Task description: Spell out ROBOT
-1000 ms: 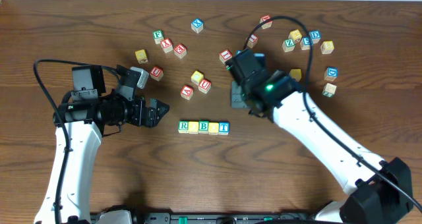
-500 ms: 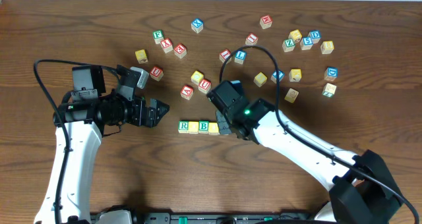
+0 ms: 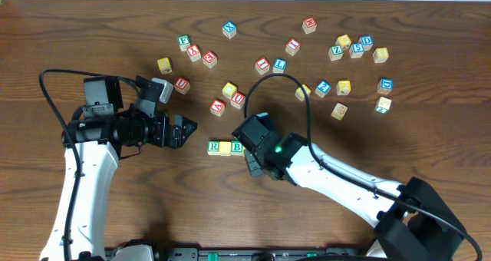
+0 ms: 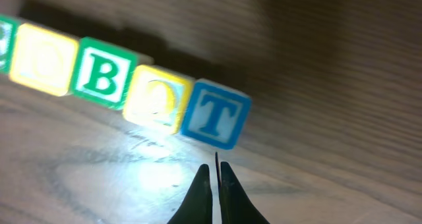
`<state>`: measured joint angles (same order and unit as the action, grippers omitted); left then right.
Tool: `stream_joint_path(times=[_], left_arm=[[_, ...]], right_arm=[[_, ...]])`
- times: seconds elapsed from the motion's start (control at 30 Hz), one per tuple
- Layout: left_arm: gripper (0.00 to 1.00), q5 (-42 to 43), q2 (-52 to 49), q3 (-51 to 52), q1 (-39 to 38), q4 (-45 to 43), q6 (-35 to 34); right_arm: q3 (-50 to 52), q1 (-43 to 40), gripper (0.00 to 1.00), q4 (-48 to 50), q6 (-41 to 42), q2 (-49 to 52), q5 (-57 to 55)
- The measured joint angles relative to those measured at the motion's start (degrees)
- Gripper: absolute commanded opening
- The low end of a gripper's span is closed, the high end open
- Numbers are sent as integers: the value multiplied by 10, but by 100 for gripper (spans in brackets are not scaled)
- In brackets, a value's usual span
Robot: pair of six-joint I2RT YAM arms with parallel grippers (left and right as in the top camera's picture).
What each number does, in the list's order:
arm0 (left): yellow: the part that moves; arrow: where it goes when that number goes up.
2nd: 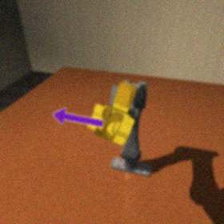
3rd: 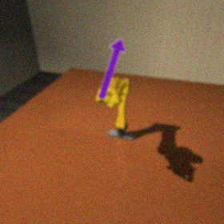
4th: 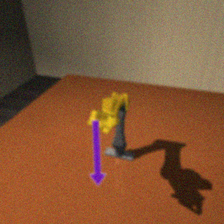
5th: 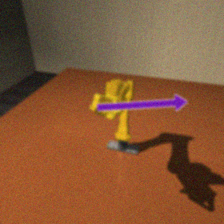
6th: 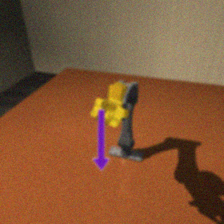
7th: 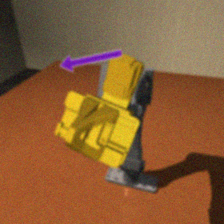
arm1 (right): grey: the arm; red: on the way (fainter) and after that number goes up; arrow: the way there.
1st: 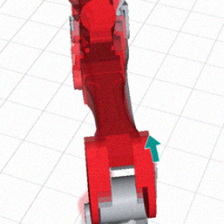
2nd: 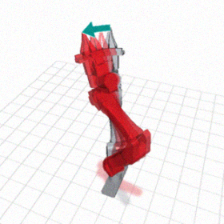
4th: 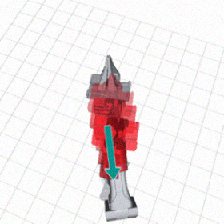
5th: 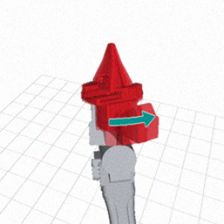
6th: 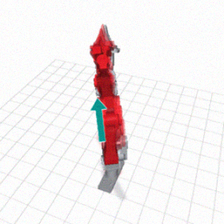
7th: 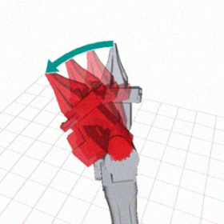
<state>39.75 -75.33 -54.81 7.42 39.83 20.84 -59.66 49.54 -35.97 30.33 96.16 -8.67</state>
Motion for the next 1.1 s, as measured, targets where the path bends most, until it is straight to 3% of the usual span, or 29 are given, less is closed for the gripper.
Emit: stream_joint_path(times=[1.1], left_arm=[[98, 0, 0, 0, 0, 0, 0]], right_arm=[[6, 48, 1, 24, 27, 19, 30]])
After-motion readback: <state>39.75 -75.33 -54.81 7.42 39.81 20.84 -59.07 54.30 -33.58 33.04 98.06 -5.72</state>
